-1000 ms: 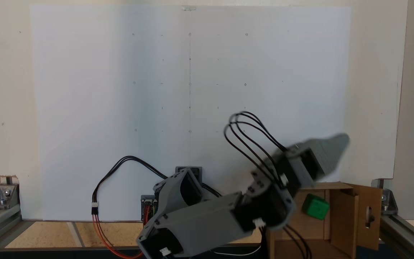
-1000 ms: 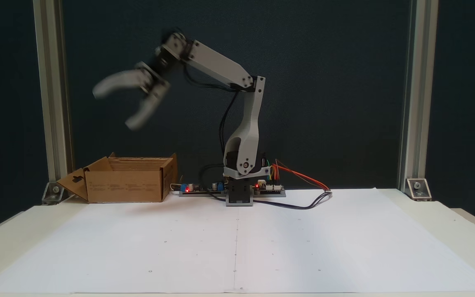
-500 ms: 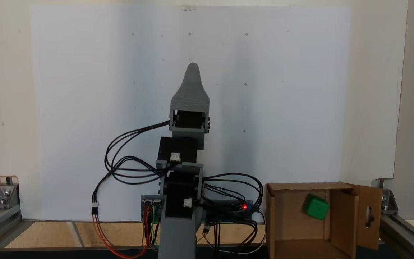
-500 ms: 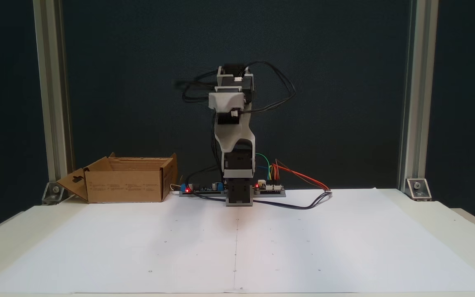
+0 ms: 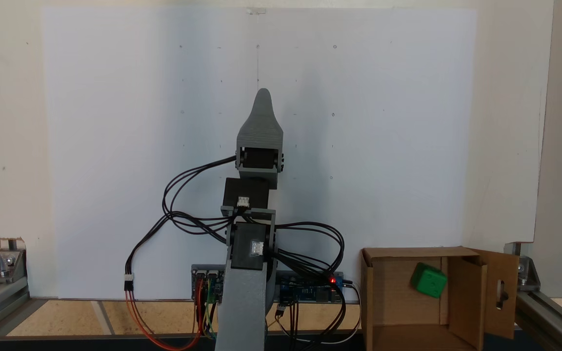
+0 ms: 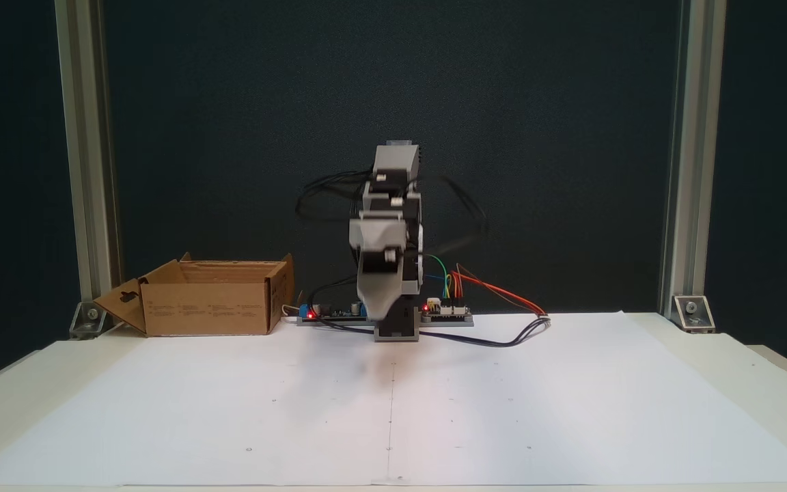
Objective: Grasp a green dice and put it in the bin.
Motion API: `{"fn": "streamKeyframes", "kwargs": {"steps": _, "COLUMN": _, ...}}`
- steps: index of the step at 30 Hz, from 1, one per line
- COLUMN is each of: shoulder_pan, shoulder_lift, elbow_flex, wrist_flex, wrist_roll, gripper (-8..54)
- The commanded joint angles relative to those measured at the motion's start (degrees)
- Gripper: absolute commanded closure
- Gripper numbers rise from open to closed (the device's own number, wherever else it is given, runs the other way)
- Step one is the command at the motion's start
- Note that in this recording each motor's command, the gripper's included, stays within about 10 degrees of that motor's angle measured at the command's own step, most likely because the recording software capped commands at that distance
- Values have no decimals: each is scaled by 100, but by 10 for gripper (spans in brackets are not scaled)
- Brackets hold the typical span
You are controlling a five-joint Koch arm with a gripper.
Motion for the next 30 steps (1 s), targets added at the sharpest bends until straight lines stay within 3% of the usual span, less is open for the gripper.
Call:
{"fn": "streamKeyframes", "kwargs": {"steps": 1, "shoulder_pan": -35, "shoulder_lift": 659, "elbow_flex": 141, "wrist_flex": -921, "wrist_roll": 193, "gripper": 9}}
{"fn": "streamKeyframes", "kwargs": {"steps": 30, "shoulder_pan": -123, "shoulder_lift": 633, "elbow_flex": 3199, "wrist_flex": -7031, "wrist_roll": -62, "gripper": 11}}
